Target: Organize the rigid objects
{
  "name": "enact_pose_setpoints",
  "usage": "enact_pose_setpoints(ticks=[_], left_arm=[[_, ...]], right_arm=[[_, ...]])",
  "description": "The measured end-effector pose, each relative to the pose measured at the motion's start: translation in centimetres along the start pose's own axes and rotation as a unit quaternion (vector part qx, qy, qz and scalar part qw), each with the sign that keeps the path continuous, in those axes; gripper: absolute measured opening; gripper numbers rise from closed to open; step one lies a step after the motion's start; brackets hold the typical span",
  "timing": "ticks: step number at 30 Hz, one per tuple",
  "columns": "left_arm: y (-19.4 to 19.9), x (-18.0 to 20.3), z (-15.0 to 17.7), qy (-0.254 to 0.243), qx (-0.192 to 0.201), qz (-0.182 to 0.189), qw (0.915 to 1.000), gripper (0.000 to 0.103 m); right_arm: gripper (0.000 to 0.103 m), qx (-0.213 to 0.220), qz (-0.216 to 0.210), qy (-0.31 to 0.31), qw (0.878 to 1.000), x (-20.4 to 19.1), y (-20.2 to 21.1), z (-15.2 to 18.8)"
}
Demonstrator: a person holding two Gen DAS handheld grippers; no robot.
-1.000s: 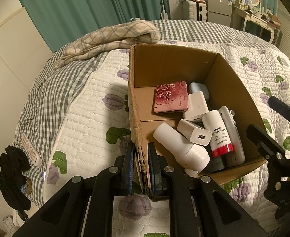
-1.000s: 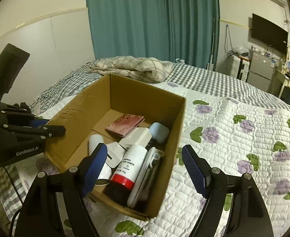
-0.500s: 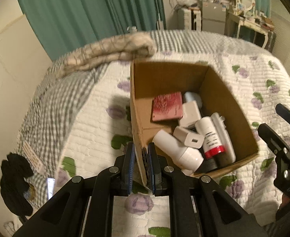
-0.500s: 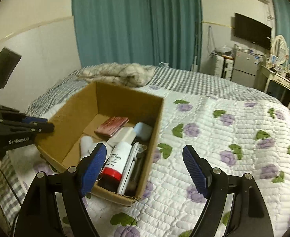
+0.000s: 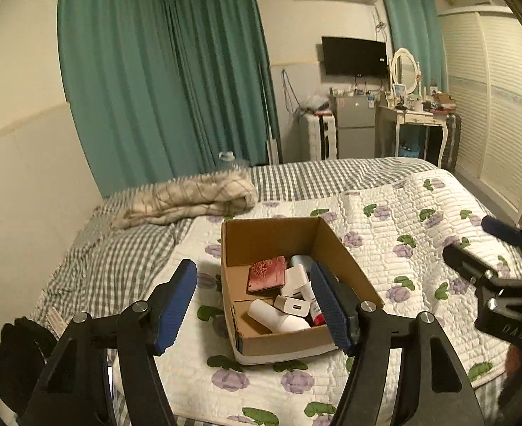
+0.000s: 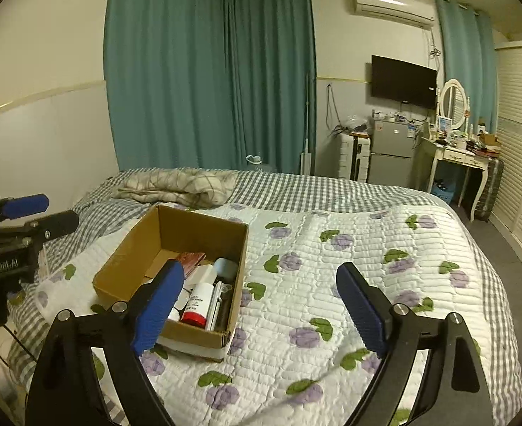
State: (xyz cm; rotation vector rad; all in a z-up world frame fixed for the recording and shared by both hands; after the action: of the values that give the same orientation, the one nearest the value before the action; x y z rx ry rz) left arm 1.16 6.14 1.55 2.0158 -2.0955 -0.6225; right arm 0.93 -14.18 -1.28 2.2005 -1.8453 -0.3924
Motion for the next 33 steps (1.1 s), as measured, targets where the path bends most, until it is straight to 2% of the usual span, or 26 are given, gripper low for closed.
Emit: enact_pose_setpoints(ticks=[6, 12, 22, 29, 33], left_arm=[[1.7, 0.7, 1.7, -0.007, 0.04, -0.04, 0.9984, 0.079], [3.5, 0.5, 2.3, 0.017, 0.078, -0.052, 0.9955, 0.087], [3.9, 0.6, 3.0, 0.035, 0.075, -0.048, 0.9954, 0.09], [4.3, 1.1, 3.2, 0.024, 0.077, -0.036, 0.9961, 0.09], [4.5, 1.0, 3.1, 0.028, 0.081, -0.044, 0.9953, 0.09]], right_arm=[[0.094, 0.013, 0.011, 0.003, 1.0, -0.2, 2.2, 0.0], [0.102, 0.021, 0.016, -0.002, 1.0, -0.4, 3.2, 0.5], [0.103, 0.023, 0.025, -0.004, 0.999, -0.6, 3.5, 0.8], [0.103, 0.028, 0.03, -0.008, 0.999, -0.5, 3.9, 0.5], [0.103, 0.026, 0.031, -0.005, 0.999, -0.6, 3.9, 0.6]])
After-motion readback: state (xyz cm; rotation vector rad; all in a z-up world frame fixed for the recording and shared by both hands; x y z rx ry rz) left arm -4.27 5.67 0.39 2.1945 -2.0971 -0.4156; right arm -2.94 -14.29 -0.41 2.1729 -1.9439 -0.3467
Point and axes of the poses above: each gripper's, at about its wrist camera, not at the fingertips, and y roughly against the way its jaws point, x to its right, z to its underside, the point moved 1 cm from there along -y, roughly the way its jaws point, and after that the axes turned 7 degrees about x, right-handed, at the moved point
